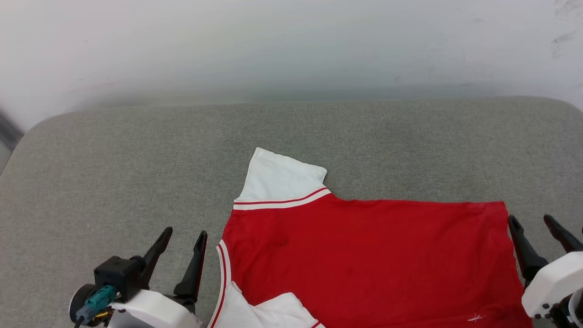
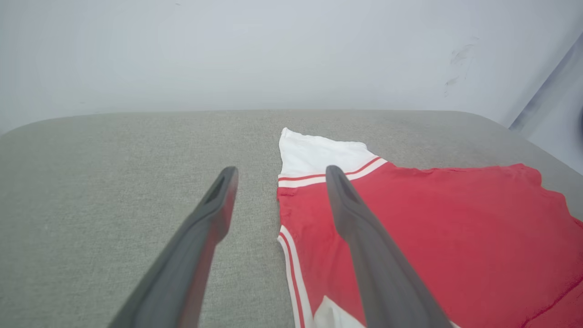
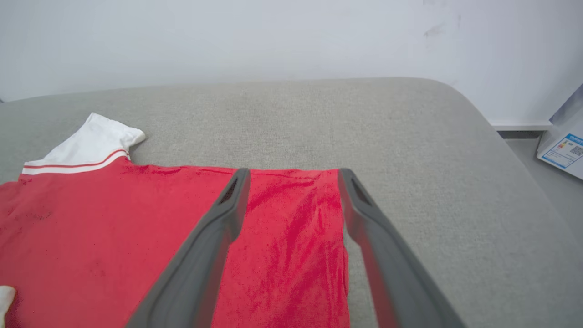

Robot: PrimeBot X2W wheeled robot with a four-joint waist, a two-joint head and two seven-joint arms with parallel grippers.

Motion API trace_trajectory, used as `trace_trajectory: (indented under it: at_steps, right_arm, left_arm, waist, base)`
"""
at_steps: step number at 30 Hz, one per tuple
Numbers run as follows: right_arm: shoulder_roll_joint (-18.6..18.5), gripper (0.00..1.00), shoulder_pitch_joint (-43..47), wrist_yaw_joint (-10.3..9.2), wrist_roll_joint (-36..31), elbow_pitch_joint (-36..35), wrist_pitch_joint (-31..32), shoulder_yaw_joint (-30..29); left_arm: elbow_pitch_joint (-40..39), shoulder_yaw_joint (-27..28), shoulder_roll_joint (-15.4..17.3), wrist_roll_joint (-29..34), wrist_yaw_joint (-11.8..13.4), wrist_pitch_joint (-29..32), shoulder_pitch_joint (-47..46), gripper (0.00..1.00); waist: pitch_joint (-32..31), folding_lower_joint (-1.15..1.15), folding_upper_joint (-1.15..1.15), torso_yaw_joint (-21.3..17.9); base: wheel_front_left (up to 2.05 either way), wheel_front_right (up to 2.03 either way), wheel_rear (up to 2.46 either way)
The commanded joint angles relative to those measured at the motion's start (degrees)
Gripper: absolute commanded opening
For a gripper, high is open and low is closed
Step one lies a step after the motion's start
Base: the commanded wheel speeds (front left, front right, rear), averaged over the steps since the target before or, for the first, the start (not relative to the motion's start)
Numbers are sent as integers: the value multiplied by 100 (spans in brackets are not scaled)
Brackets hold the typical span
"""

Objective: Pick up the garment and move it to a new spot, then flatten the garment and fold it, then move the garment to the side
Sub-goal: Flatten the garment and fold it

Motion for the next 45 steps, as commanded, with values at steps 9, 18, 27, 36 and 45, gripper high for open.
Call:
trace_trajectory:
  at_steps: [9,18,27,36,45]
  right_arm:
    - [219,100,11,-4,52,-362,-1766,286]
    - [335,100,-228,-3,-157,-415,-2508,503]
    - [471,100,-604,-3,-319,-501,-2748,775]
    - [644,100,-913,-3,-363,-368,-2951,1102]
    - [724,100,-1051,-3,-285,-12,-3230,1319]
  left_arm:
    - [-414,1132,-853,1073,-350,-285,106,100]
    - [-202,1787,-1338,1732,-1184,-276,-36,100]
    - [835,1440,-500,1532,-2017,1627,-2066,100]
    - [1955,989,127,458,-2194,4587,-4046,100]
    - [2707,936,393,-36,-2047,6448,-4927,100]
  waist:
    - [50,0,0,-52]
    - [438,0,0,-368]
    - [1281,0,0,-934]
    - [1870,0,0,-1517]
    - [2252,0,0,-1948]
  base:
    - [0,0,0]
    - [0,0,0]
    - [0,0,0]
    - [0,0,0]
    - [0,0,0]
